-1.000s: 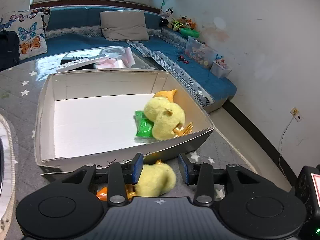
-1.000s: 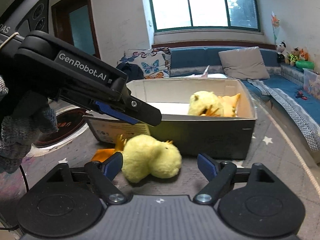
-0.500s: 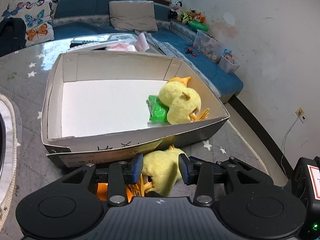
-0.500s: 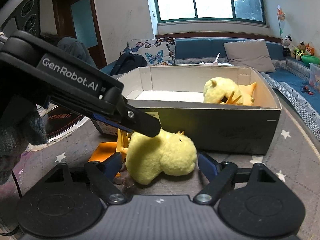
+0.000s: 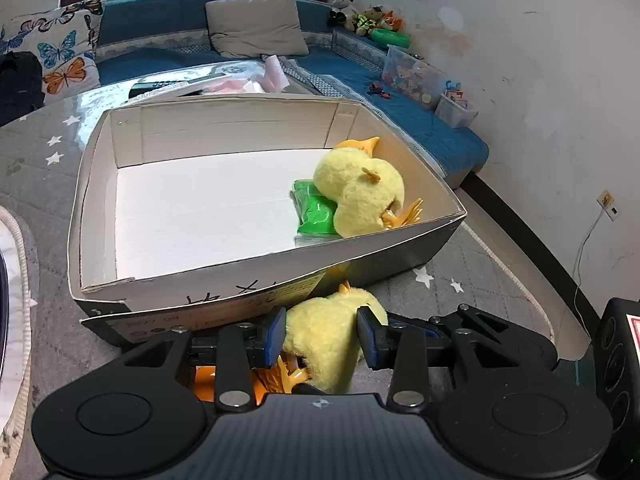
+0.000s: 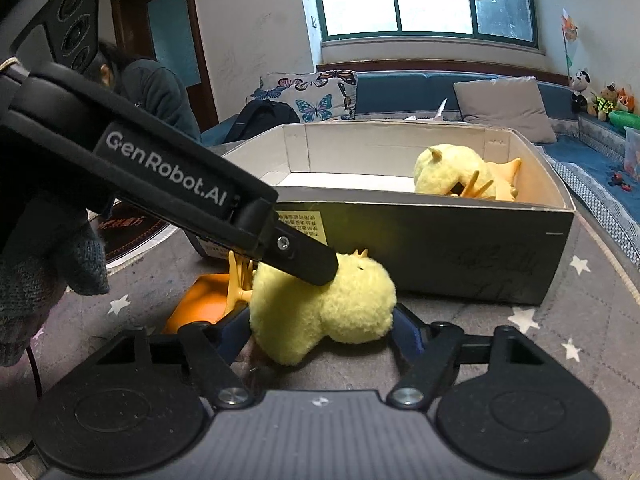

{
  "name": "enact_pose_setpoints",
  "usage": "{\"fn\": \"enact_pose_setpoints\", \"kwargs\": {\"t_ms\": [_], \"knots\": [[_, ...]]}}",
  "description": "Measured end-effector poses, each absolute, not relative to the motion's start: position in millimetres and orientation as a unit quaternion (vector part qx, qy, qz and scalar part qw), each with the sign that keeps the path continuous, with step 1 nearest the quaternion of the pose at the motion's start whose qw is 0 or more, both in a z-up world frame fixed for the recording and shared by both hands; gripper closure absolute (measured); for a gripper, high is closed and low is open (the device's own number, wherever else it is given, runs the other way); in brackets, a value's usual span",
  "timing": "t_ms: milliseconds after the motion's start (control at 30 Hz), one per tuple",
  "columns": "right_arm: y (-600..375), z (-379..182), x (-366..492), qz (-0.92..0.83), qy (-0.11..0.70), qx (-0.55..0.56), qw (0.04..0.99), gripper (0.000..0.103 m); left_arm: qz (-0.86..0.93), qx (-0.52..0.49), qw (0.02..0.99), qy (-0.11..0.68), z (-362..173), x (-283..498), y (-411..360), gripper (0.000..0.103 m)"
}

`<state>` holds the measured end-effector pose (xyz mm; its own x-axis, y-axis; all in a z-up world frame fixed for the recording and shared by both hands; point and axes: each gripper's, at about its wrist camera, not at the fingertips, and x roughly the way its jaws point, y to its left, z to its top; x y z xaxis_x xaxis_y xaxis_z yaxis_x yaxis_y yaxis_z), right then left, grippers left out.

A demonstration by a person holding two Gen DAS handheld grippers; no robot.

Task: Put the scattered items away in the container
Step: 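Close both grippers on the second chick and lift it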

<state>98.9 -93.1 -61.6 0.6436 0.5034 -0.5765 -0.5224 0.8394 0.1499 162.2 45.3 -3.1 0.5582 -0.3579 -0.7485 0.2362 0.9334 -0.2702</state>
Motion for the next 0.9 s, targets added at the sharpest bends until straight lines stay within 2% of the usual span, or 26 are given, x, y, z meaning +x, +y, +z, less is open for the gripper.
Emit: {"fn": "enact_pose_setpoints", "kwargs": {"t_ms": [233,900], "knots": [[-97,-63,92,0.277,0.309,-0.016,0.910,0.029,-0.192,-0.032,0.879,0.435,-4,158,34,0.059],[-97,-59,88,0.267,0.310,-0.022,0.912,0.030,-0.191,-0.021,0.869,0.456,-4,163,25,0.055]]}}
